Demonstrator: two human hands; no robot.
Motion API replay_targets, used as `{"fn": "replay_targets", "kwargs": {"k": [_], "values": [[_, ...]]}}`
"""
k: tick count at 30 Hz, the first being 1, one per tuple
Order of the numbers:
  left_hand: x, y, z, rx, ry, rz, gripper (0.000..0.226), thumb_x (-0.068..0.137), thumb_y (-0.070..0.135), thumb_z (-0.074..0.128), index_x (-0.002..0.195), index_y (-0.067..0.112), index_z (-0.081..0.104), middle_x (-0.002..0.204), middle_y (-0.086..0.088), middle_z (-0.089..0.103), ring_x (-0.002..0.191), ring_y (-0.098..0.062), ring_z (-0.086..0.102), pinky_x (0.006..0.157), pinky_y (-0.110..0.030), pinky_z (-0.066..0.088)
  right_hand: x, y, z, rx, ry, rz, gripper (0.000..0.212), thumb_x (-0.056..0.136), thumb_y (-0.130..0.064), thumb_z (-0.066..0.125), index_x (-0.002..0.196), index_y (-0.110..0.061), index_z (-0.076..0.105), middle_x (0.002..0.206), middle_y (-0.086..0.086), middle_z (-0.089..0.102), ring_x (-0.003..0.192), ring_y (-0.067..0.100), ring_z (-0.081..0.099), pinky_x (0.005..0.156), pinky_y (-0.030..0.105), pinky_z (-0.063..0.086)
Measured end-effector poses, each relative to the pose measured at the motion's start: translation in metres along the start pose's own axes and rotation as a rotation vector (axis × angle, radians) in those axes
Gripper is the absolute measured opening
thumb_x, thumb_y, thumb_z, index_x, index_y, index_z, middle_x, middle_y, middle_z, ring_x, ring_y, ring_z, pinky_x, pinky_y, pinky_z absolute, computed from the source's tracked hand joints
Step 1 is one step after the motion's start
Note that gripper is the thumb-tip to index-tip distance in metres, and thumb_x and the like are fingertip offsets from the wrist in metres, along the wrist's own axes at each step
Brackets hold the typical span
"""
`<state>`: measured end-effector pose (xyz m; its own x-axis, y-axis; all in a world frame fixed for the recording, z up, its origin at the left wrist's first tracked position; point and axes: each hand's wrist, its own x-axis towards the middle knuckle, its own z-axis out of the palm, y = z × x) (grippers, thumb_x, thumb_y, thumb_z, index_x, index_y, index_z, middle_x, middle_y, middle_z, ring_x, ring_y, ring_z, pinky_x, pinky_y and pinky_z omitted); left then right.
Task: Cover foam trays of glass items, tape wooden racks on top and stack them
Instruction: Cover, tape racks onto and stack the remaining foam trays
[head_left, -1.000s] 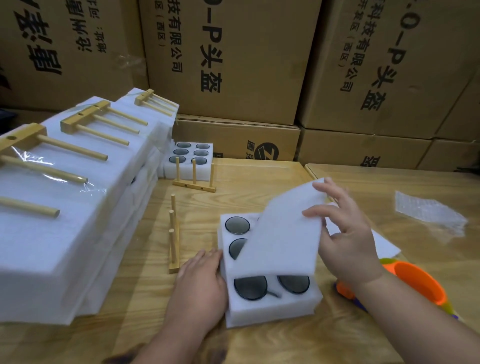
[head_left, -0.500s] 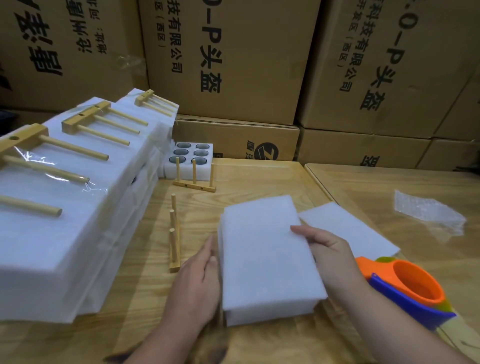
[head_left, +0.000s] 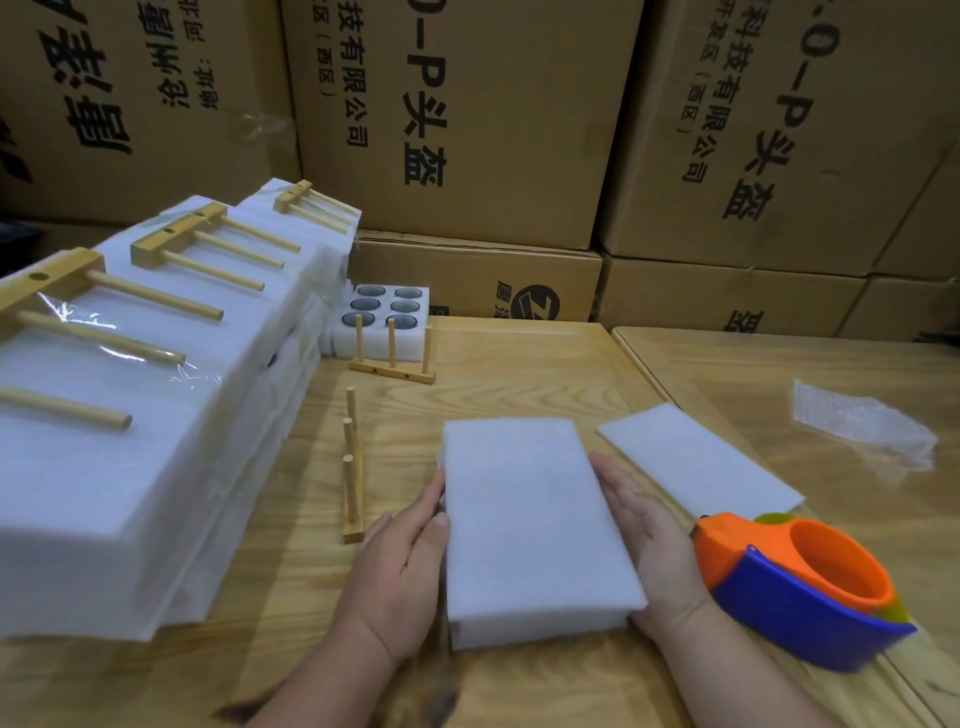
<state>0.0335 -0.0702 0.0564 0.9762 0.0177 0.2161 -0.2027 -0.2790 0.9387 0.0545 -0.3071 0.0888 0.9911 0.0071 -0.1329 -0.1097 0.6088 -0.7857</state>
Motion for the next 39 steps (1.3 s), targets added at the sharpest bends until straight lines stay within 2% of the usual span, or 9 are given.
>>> {"fn": "replay_targets", "kwargs": {"k": [3, 6, 9, 12, 20, 27, 32, 36, 39], "values": [[0.000, 0.000, -0.002, -0.220, 0.030, -0.026, 0.059, 0.085, 0.051, 0.048, 0.141, 0.032, 0.057, 0.137, 0.019, 0.062, 0.136, -0.004, 0.050, 0.120, -0.047, 0.033, -0.001, 0.007, -0.002, -0.074, -0.001, -0.032, 0.051, 0.083, -0.024, 0.048, 0.131, -0.013, 0.061, 0.127, 0.006, 0.071, 0.116, 0.021, 0.068, 0.094, 0.039, 0.048], [0.002, -0.001, -0.004, -0.305, 0.010, -0.041, 0.057, 0.087, 0.040, 0.046, 0.140, 0.025, 0.061, 0.140, 0.008, 0.063, 0.137, -0.012, 0.051, 0.119, -0.050, 0.033, 0.001, 0.011, -0.009, -0.162, 0.033, -0.070, 0.035, 0.097, -0.012, 0.042, 0.126, -0.013, 0.063, 0.125, 0.008, 0.072, 0.114, 0.020, 0.069, 0.095, 0.039, 0.048], [0.003, -0.004, -0.004, -0.269, 0.018, -0.049, 0.058, 0.084, 0.039, 0.043, 0.138, 0.031, 0.062, 0.137, 0.013, 0.064, 0.133, -0.006, 0.054, 0.116, -0.048, 0.037, 0.001, 0.012, -0.010, -0.239, 0.020, -0.102, 0.030, 0.095, -0.007, 0.047, 0.119, -0.011, 0.066, 0.120, 0.014, 0.072, 0.105, 0.025, 0.071, 0.086, 0.039, 0.053], [0.004, -0.006, -0.002, -0.216, 0.022, -0.026, 0.060, 0.081, 0.042, 0.041, 0.137, 0.033, 0.062, 0.135, 0.020, 0.064, 0.131, -0.001, 0.054, 0.114, -0.044, 0.040, 0.000, 0.013, -0.009, -0.314, -0.013, -0.136, 0.038, 0.085, -0.003, 0.054, 0.118, -0.013, 0.070, 0.119, 0.009, 0.074, 0.107, 0.025, 0.071, 0.076, 0.030, 0.058], [0.001, 0.001, -0.003, -0.164, 0.036, -0.051, 0.055, 0.084, 0.037, 0.046, 0.136, 0.041, 0.062, 0.131, 0.025, 0.064, 0.127, 0.003, 0.056, 0.110, -0.043, 0.045, 0.002, 0.014, -0.011, -0.327, -0.005, -0.177, 0.051, 0.088, 0.017, 0.038, 0.112, -0.014, 0.070, 0.117, 0.003, 0.074, 0.105, 0.016, 0.071, 0.072, 0.023, 0.057], [-0.002, 0.012, -0.002, -0.145, 0.060, -0.034, 0.049, 0.090, 0.023, 0.045, 0.117, 0.058, 0.067, 0.116, 0.023, 0.072, 0.109, 0.001, 0.067, 0.089, -0.035, 0.057, 0.001, 0.015, -0.011, -0.329, -0.010, -0.174, 0.049, 0.090, 0.016, 0.036, 0.116, -0.012, 0.067, 0.117, 0.001, 0.075, 0.106, 0.015, 0.071, 0.077, 0.025, 0.056], [-0.001, 0.009, -0.001, -0.180, 0.076, -0.052, 0.042, 0.088, 0.040, 0.051, 0.126, 0.044, 0.068, 0.125, 0.023, 0.069, 0.122, 0.002, 0.060, 0.105, -0.039, 0.048, 0.002, 0.012, -0.008, -0.322, 0.060, -0.151, 0.038, 0.095, 0.006, 0.043, 0.116, -0.016, 0.067, 0.113, 0.001, 0.076, 0.099, 0.017, 0.073, 0.082, 0.035, 0.054], [-0.003, 0.009, 0.001, -0.218, 0.099, -0.048, 0.040, 0.083, 0.049, 0.049, 0.117, 0.046, 0.070, 0.121, 0.017, 0.072, 0.118, -0.003, 0.064, 0.100, -0.038, 0.048, 0.000, 0.011, -0.006, -0.302, 0.092, -0.158, 0.026, 0.090, -0.005, 0.053, 0.109, -0.014, 0.069, 0.113, 0.011, 0.075, 0.094, 0.030, 0.066, 0.086, 0.042, 0.048], [-0.004, 0.010, 0.000, -0.239, 0.106, -0.067, 0.038, 0.080, 0.049, 0.052, 0.113, 0.046, 0.070, 0.117, 0.015, 0.073, 0.111, -0.007, 0.067, 0.095, -0.041, 0.052, -0.003, 0.012, -0.005, -0.377, 0.059, -0.177, 0.028, 0.082, -0.006, 0.057, 0.097, -0.021, 0.076, 0.106, 0.005, 0.077, 0.089, 0.024, 0.068, 0.076, 0.034, 0.054]]}}
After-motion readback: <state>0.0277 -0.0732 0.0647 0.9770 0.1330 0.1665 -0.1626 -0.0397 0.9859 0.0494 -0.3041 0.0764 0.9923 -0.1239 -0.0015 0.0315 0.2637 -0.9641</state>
